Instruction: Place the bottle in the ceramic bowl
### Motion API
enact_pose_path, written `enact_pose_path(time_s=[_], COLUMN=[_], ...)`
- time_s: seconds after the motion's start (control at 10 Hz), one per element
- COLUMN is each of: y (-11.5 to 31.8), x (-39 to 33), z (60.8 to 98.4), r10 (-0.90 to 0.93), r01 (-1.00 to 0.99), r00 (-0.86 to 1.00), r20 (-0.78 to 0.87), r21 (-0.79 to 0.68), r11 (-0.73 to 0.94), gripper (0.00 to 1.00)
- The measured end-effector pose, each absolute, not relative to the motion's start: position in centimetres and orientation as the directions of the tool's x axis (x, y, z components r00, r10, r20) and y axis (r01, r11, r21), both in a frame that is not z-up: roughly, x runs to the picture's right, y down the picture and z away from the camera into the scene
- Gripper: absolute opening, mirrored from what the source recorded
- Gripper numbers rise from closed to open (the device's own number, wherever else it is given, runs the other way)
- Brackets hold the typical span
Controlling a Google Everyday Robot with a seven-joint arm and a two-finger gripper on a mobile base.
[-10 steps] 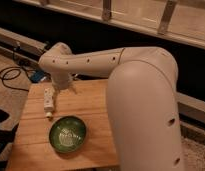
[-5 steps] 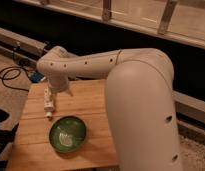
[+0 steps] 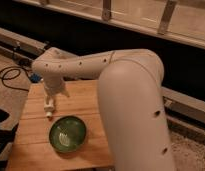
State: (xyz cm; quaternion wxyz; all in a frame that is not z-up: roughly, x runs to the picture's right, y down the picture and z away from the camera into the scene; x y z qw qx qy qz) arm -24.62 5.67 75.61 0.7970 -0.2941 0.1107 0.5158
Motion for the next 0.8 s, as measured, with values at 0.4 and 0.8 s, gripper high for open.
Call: enact_pose_path(time_s=[0.4,0.8], y=[9.0,10.8], x=[-28.2,-29.0], z=[76.8,78.0], r10=[0.708,0.700], r01=[-0.839,-0.844], r00=[0.522,0.509], r20=[-0.475,-0.501], r21=[-0.436,-0.449], r11=[0.326,0.293], gripper=[0.65,0.65])
